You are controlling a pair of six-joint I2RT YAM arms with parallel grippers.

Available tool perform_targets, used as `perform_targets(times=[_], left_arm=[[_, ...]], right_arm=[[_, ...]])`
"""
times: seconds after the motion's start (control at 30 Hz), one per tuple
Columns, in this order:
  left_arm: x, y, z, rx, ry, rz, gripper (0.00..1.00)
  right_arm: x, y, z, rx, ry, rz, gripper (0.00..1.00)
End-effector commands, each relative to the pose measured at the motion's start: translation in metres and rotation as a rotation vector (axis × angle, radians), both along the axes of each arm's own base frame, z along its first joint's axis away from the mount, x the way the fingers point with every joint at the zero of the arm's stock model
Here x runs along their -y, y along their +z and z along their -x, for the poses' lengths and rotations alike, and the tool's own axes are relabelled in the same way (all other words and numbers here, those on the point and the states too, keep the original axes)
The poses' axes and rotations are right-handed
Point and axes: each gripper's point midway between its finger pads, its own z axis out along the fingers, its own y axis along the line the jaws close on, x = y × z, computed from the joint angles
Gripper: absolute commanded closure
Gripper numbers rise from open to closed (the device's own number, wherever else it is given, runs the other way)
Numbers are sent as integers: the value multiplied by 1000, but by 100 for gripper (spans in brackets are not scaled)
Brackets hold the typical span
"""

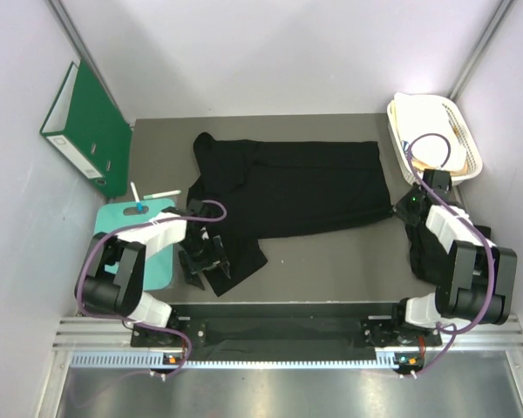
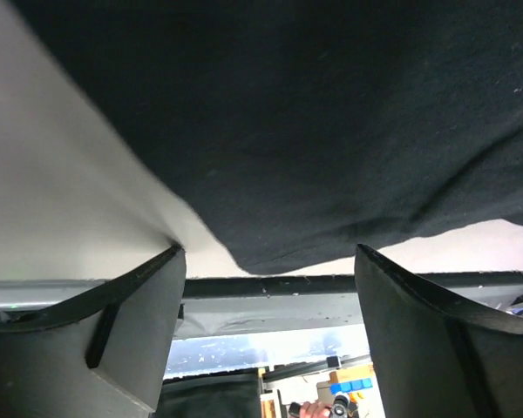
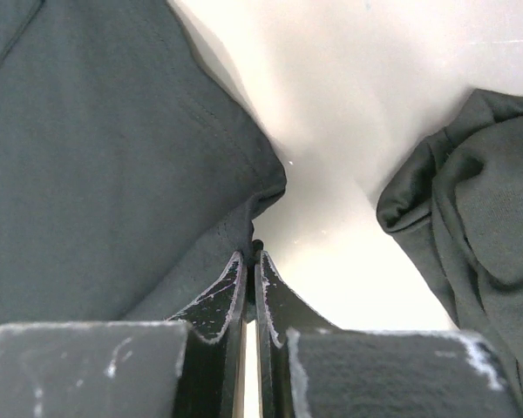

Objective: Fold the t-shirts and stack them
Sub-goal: Grap the side of the flattened tshirt closest away from the robot with both arms, then fold the other side of the tshirt into a rectangle

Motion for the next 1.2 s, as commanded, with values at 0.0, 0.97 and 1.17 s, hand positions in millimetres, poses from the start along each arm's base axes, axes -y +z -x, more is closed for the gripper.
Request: perform_targets(times=[0.0, 0.97, 1.17], left_arm=[[12, -1, -13, 42, 10, -2, 21], [3, 87, -33, 144, 28, -9, 100], [-1, 112, -89, 233, 38, 26, 100]], right_arm=[[5, 19, -18, 54, -11, -7, 100], [-35, 28, 24, 17, 109, -151, 98], [-33, 42, 9, 34, 124, -147, 98]])
